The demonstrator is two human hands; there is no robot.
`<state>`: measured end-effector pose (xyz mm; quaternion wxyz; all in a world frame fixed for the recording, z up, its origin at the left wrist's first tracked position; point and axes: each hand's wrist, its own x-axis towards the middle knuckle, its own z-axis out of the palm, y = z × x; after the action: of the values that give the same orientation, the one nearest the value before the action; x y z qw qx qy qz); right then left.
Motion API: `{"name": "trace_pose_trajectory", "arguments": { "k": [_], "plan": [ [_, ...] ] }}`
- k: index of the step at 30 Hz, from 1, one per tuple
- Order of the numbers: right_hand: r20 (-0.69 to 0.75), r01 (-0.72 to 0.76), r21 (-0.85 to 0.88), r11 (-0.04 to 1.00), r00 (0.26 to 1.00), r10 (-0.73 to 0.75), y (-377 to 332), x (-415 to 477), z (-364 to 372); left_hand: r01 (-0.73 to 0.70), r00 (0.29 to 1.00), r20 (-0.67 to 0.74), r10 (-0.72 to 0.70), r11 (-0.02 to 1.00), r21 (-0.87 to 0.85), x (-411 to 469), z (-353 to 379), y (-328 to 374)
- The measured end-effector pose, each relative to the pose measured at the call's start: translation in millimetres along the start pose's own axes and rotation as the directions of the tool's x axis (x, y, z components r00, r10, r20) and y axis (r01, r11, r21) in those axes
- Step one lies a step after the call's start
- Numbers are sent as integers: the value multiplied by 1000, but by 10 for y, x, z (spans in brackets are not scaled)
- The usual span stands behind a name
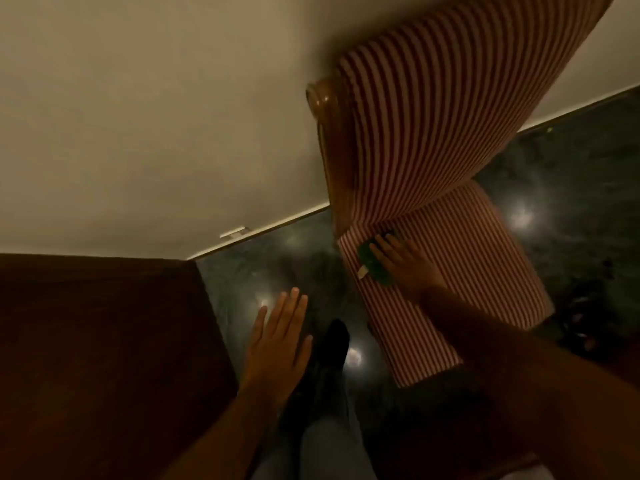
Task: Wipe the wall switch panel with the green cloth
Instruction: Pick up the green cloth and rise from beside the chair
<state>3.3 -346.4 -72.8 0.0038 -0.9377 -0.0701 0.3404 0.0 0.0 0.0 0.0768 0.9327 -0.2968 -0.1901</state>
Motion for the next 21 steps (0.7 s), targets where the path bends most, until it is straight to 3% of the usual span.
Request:
{"name": "trace_pose_trajectory", "arguments": {
  "k": [4,10,16,19,21],
  "plan": [
    [-48,19,4,1000,999,-18,152,137,12,55,969,239,-65,997,48,-119,142,-84],
    [-56,33,67,997,998,-29,159,171,-42,97,951,284,-119,991,92,-113,108,-38],
    [-70,13,139,990,998,-3,-140,-30,-410,187,952,228,-205,977,99,-124,-209,-12],
    [-92,94,174,980,993,-79,-514,-311,-781,212,951,216,-223,975,72,-214,-579,-66],
    [-309,212,147,966,938,-159,-789,-566,-1046,190,973,125,-195,980,55,-285,-867,-76]
  ]
}}
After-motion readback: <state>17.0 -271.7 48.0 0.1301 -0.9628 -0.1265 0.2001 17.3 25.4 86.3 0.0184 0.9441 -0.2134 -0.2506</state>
